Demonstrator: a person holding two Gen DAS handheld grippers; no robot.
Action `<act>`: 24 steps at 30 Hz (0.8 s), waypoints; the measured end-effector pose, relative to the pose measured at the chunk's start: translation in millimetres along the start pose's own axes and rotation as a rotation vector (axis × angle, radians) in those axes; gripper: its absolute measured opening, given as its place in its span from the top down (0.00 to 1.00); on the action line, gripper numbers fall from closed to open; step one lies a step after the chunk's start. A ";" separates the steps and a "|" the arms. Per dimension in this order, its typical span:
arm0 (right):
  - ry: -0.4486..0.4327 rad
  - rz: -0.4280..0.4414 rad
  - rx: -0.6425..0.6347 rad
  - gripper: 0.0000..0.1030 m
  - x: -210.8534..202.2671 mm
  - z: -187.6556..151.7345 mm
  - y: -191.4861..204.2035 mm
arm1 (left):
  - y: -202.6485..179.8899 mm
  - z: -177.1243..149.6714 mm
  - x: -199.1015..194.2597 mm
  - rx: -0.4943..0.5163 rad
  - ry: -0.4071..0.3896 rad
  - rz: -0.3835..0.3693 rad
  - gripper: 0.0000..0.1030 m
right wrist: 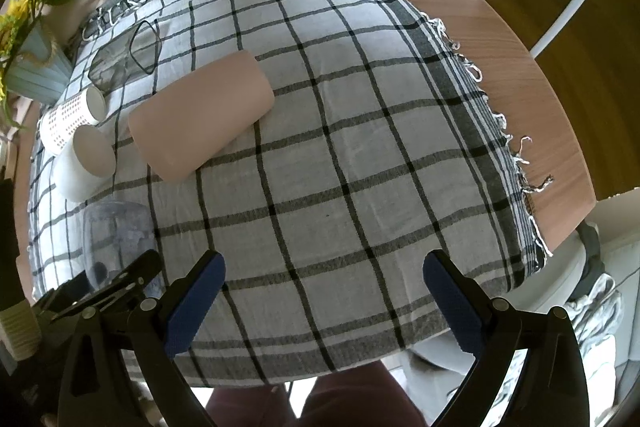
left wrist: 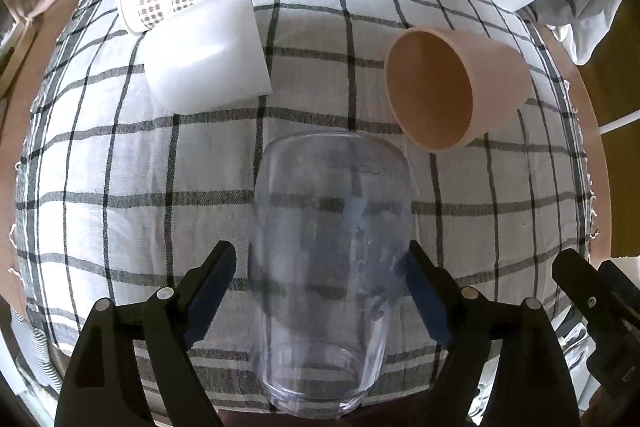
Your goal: Flip cup upside down
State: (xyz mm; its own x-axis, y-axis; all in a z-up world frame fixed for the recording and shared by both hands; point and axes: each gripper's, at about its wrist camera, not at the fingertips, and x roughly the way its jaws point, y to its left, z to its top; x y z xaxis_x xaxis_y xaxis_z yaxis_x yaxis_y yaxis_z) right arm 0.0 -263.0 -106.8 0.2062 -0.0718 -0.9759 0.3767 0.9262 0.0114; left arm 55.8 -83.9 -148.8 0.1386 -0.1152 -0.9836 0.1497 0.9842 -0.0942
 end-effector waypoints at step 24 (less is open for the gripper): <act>-0.085 0.194 -0.140 0.03 -38.9 1.0 77.4 | 84.9 -12.1 -78.4 -0.045 -0.241 0.208 0.01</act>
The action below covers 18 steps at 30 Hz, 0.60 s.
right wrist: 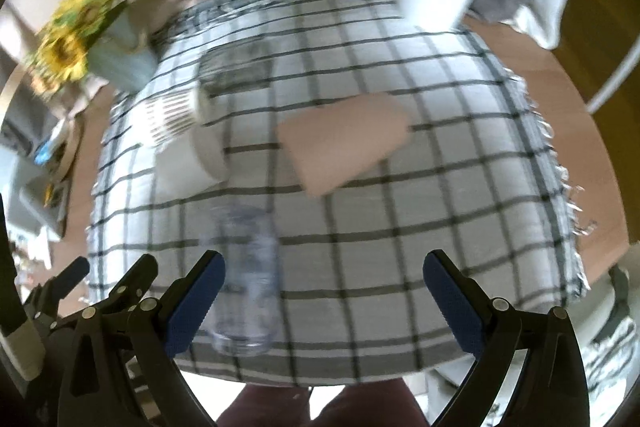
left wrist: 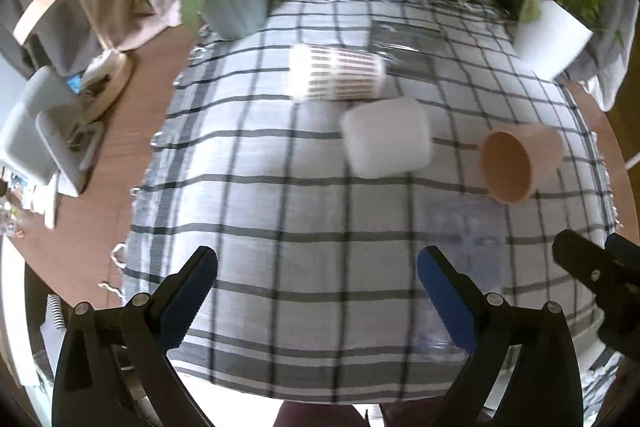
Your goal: Flip cup upside down
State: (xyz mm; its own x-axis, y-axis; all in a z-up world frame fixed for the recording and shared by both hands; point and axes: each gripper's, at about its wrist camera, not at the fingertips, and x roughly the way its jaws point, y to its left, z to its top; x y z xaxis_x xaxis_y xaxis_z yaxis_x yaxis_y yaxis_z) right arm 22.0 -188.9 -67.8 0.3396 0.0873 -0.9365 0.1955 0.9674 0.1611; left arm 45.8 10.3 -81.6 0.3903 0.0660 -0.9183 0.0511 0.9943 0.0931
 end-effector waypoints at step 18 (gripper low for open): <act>0.172 0.067 -0.031 0.07 82.8 17.2 47.6 | 51.2 -5.0 51.5 -0.037 0.102 0.017 0.01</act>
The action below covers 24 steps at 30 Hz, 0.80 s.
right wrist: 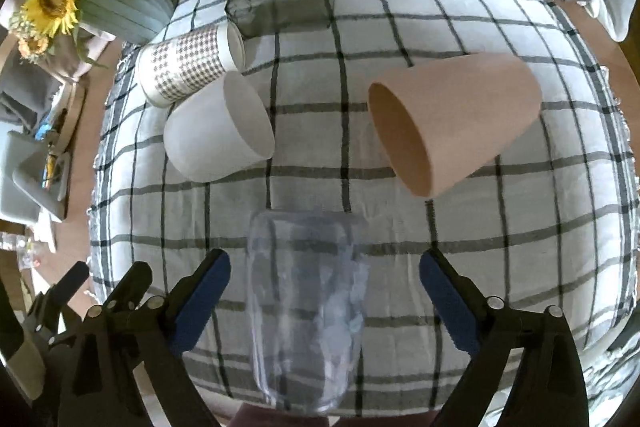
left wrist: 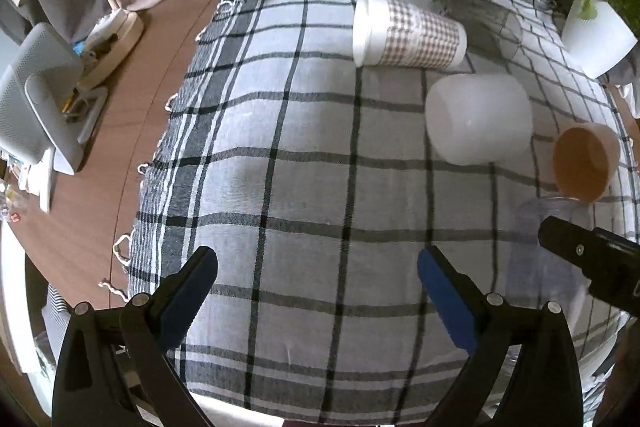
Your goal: Flip cup upside down
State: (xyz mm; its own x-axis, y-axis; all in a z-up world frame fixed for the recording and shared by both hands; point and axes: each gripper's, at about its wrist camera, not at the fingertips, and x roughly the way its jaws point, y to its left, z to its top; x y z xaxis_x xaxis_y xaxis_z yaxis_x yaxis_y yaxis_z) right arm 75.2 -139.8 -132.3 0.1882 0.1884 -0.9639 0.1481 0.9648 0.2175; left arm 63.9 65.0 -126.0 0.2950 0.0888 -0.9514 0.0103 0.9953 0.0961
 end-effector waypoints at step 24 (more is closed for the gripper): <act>-0.106 -0.026 -0.046 0.30 -29.2 3.7 21.7 | 15.4 9.6 -16.7 -0.020 -0.039 -0.030 0.01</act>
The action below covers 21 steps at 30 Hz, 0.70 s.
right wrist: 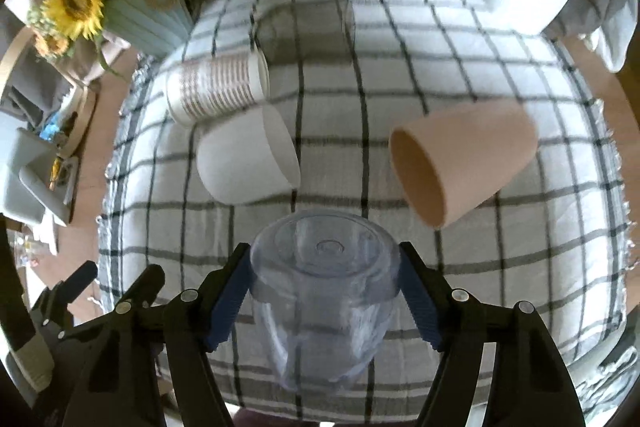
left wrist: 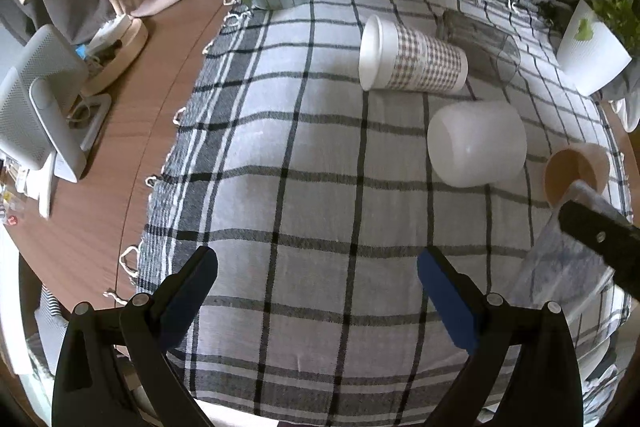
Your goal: Flip cup upside down
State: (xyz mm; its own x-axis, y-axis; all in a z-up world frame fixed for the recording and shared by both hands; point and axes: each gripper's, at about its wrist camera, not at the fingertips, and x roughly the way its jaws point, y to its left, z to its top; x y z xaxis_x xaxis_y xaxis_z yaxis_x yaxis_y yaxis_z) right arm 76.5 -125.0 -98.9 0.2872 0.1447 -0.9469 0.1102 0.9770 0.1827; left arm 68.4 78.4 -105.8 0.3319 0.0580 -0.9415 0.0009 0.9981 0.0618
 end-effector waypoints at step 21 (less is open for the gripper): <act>-0.089 -0.058 -0.065 0.30 -18.4 -10.8 16.8 | 10.4 -2.3 -6.9 -0.033 -0.009 0.003 0.01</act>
State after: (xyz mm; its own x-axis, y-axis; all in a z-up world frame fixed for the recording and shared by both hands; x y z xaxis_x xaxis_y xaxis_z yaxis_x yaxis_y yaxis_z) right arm 62.8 -109.6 -81.2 0.3656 0.0755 -0.9277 0.0685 0.9918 0.1078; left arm 63.9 88.5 -99.4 0.3407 0.0609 -0.9382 -0.0309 0.9981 0.0535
